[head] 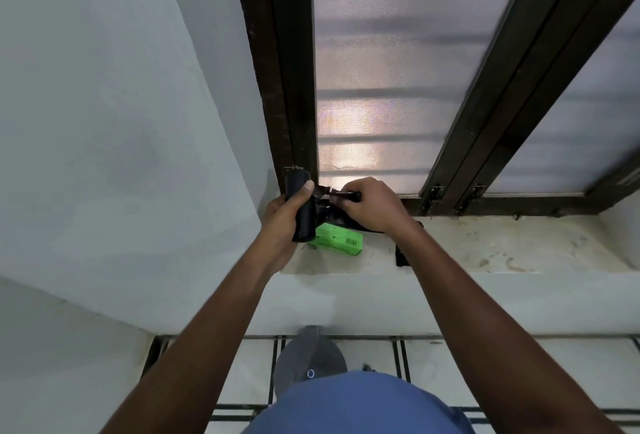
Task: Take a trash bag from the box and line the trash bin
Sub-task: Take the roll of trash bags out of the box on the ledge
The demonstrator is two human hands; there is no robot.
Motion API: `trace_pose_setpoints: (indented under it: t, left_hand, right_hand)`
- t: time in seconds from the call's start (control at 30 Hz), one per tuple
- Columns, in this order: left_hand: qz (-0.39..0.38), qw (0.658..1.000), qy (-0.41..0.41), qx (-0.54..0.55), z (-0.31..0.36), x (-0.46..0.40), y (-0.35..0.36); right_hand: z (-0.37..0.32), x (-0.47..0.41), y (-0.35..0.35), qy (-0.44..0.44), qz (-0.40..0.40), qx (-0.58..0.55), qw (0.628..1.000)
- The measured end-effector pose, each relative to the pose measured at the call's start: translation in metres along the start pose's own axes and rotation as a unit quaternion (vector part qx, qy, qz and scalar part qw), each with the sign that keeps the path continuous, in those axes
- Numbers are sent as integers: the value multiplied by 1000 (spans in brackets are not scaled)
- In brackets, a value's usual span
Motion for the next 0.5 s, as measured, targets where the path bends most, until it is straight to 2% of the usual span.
trace_pose_setpoints:
  t: [0.13, 0.27, 0.5]
  left_hand:
    - [21, 999, -8, -24, 3, -4, -14]
    - [46, 997, -1, -63, 1, -2, -16]
    - [35, 996, 19, -74, -3, 2, -5]
  right_hand:
    - [-9, 3, 2, -11, -42, -188, 981]
    - [-18, 7, 3, -35, -50, -199, 978]
    - [-10, 9, 6, 7, 32, -248, 968]
Point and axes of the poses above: each hand's wrist, its own x-axis away from the middle knuckle, its own y-axis out of the palm, z = x × y, the point moved 8 cm from there along -x, towards the middle knuckle, and after that the axes turned 12 degrees about -y, right-handed, at the moved point
